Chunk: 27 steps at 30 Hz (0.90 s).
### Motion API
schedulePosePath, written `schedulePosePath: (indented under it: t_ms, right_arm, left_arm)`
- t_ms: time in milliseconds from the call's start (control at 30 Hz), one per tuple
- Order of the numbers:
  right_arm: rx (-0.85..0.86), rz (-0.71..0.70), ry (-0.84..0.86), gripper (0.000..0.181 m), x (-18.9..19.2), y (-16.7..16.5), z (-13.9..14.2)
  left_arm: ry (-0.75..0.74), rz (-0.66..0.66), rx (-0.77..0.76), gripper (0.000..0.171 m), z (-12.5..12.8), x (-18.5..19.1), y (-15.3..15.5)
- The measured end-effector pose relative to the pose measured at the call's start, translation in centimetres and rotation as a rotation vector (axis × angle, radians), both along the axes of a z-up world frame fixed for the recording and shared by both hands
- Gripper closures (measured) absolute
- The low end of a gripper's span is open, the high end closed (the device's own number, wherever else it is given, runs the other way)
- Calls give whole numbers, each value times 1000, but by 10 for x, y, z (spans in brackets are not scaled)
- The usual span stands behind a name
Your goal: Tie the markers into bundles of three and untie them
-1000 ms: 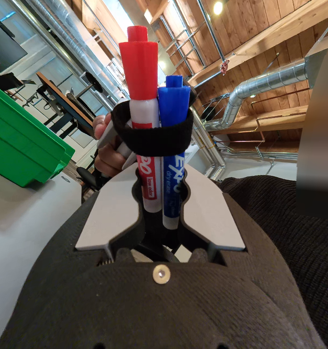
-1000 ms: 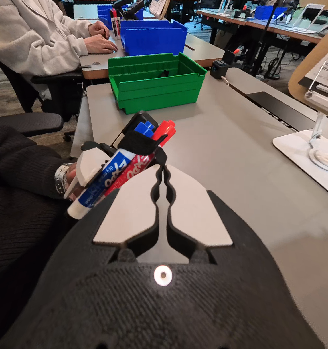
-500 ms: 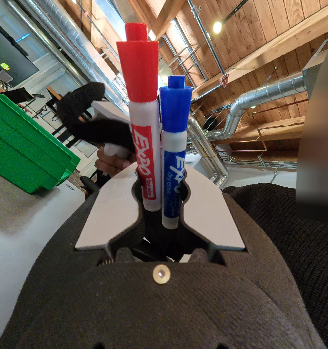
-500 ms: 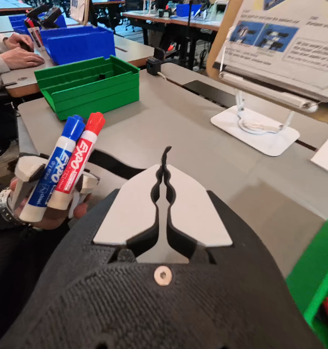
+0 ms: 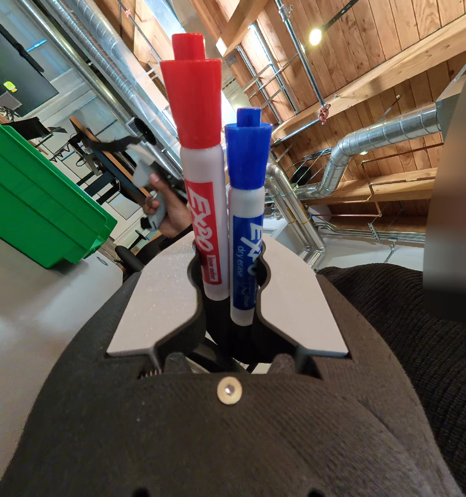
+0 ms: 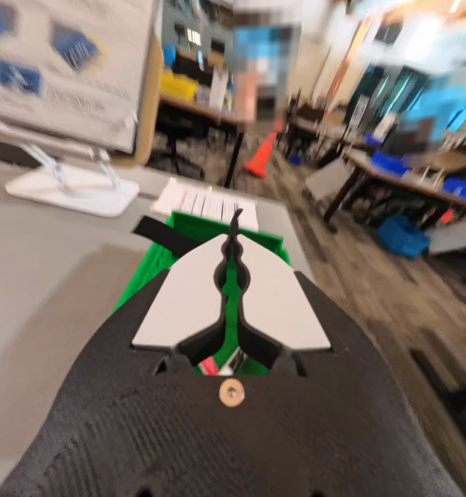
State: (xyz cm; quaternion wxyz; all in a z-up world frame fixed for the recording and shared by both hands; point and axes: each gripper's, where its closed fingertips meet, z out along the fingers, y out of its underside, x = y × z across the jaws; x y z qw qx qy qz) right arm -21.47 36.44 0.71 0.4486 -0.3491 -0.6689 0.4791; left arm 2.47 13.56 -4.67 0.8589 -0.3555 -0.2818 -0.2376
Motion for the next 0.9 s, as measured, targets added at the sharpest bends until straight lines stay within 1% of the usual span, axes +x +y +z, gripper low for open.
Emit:
schedulePosePath:
  t_ms: [33,67,100,133,233,300,333,400,433,500,600,700,733,800,867,900]
  right_arm:
    - [0,-9,-115,175,-4,4,-28]
    - [-14,-16,-238,149,-6,6,-55]
    - [-36,0,-325,133,-4,4,-73]
    - [-83,26,-336,130,0,0,-77]
    - [-261,153,-244,133,23,-27,-52]
    - [-334,313,-261,137,52,-65,-39]
    - [-356,411,-299,137,71,-88,-37]
    - [-355,568,-371,136,110,-129,-41]
    - [-341,624,-385,137,129,-147,-45]
    - [-285,701,-384,139,160,-175,-56]
    - [-240,829,-394,149,205,-212,-71]
    - [-164,903,-442,149,233,-235,-90]
    - [-174,929,-474,148,239,-240,-93]
    - [-265,985,-577,145,250,-248,-94]
    - [-370,1012,-668,146,254,-252,-93]
    - [-396,1016,-700,148,254,-252,-95]
  left_arm:
    - [-2,2,-6,135,-1,0,0]
    - [-4,5,-10,135,-1,-1,0]
    - [-6,9,-12,135,-1,-1,0]
    - [-10,12,-12,135,-2,-2,-1]
    - [-20,25,-18,134,-4,-4,-2]
    - [-28,43,-16,134,-5,-8,-4]
    - [-32,51,-10,134,-4,-9,-6]
    - [-47,83,-4,134,-5,-14,-11]
    - [-55,103,-3,134,-6,-16,-14]
    - [-74,139,-4,135,-8,-20,-21]
    - [-106,181,1,134,-12,-25,-30]
    - [-109,190,-8,134,-13,-25,-32]
    - [-106,201,-26,135,-14,-25,-31]
    - [-93,218,-64,135,-15,-25,-29]
    - [-80,233,-91,134,-15,-25,-27]
    - [-76,230,-96,134,-15,-24,-26]
